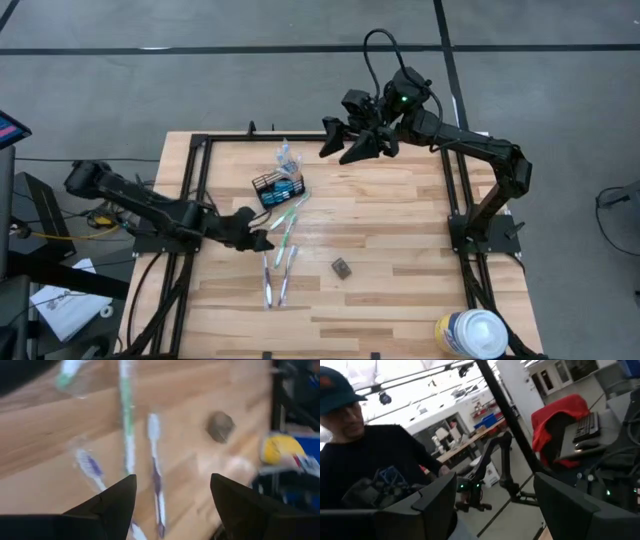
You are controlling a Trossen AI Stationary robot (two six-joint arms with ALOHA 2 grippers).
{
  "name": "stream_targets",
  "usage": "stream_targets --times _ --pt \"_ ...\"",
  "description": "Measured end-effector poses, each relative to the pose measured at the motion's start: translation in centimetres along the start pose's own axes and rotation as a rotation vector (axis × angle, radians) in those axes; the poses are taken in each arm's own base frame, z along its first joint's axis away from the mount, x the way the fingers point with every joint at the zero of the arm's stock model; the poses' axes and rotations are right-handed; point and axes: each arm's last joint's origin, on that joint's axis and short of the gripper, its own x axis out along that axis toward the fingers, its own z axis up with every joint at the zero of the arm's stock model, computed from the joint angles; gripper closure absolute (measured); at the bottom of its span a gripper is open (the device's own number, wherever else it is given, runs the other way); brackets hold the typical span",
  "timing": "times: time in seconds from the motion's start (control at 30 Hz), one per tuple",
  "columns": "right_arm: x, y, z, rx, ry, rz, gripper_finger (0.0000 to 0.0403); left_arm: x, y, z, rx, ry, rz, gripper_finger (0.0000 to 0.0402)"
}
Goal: Pick & Place toothbrushing station
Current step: Put the violet toothbrush into the black organizer
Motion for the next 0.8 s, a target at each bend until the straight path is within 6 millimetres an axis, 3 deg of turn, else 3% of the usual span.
stream_targets --times 0.27,0.6,0.8 --pt "-0.4 0.0 0.0 0.001 0.043 0.031 0.0147 3.3 1.5 -0.6 -0.094 0.003 0.190 0.0151" --pt "-0.5 0.0 0.0 0.004 0.052 0.037 0.0147 4.5 2.3 -0.8 -0.130 0.004 0.267 0.0152" --pt "-0.5 0.0 0.0 0.002 0.052 0.037 0.0147 5.3 2.8 -0.8 -0.138 0.024 0.320 0.0198"
